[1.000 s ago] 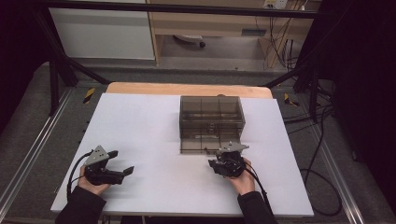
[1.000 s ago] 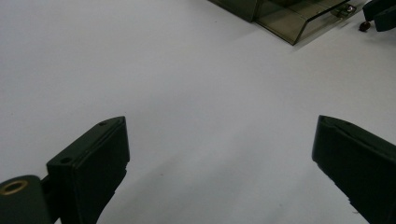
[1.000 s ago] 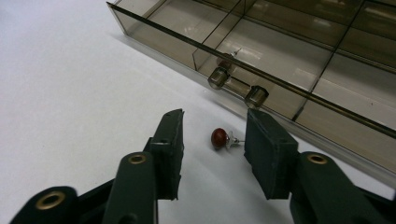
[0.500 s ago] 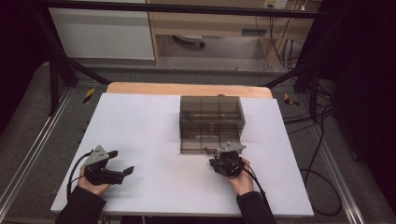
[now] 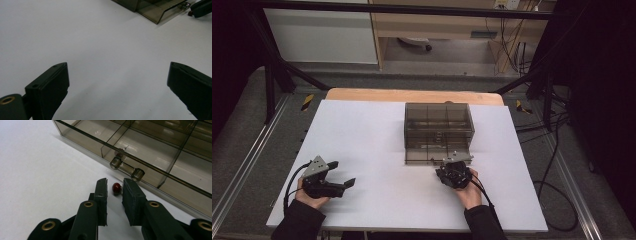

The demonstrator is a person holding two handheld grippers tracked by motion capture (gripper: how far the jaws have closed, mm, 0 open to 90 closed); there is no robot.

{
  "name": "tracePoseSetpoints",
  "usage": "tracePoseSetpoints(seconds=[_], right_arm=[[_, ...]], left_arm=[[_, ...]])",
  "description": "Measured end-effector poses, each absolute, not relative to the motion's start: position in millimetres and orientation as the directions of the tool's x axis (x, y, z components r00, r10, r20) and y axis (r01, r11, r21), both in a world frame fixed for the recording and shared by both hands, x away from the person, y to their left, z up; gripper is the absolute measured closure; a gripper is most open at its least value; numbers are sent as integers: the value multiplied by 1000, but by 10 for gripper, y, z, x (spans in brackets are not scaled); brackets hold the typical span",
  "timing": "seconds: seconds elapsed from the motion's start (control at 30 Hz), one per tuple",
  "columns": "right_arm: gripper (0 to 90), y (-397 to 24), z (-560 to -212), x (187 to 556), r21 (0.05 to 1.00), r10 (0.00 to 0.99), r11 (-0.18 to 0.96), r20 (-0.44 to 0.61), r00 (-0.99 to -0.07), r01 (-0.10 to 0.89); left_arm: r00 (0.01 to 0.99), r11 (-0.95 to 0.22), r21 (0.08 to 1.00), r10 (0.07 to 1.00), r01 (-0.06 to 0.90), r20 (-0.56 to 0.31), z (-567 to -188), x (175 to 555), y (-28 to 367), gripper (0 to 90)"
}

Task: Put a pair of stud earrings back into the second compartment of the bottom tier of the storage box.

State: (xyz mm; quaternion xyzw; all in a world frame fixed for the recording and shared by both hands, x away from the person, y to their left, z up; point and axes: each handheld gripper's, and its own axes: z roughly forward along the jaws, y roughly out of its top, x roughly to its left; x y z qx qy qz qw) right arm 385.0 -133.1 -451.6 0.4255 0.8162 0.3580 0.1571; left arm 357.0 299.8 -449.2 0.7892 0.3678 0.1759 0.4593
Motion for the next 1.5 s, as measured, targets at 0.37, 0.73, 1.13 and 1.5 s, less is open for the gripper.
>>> tracePoseSetpoints(seconds=[0.37, 0.73, 1.13, 1.5], right_arm=[[802, -1317, -4514, 3861, 713, 810, 396, 25, -586, 578], [846, -1320, -4508, 3859, 708, 805, 416, 5, -593, 571], [900, -1319, -4500, 3851, 700, 798, 445, -27, -602, 558], [900, -1326, -4481, 3843, 695, 795, 457, -40, -605, 555]], left_arm=[[667, -307, 855, 742, 419, -60, -4491, 3570, 2999, 42], [667, -307, 855, 742, 418, -59, -4490, 3570, 2999, 42], [668, -308, 855, 742, 418, -59, -4491, 3571, 2998, 43], [668, -307, 855, 742, 418, -60, -4491, 3570, 2999, 42]])
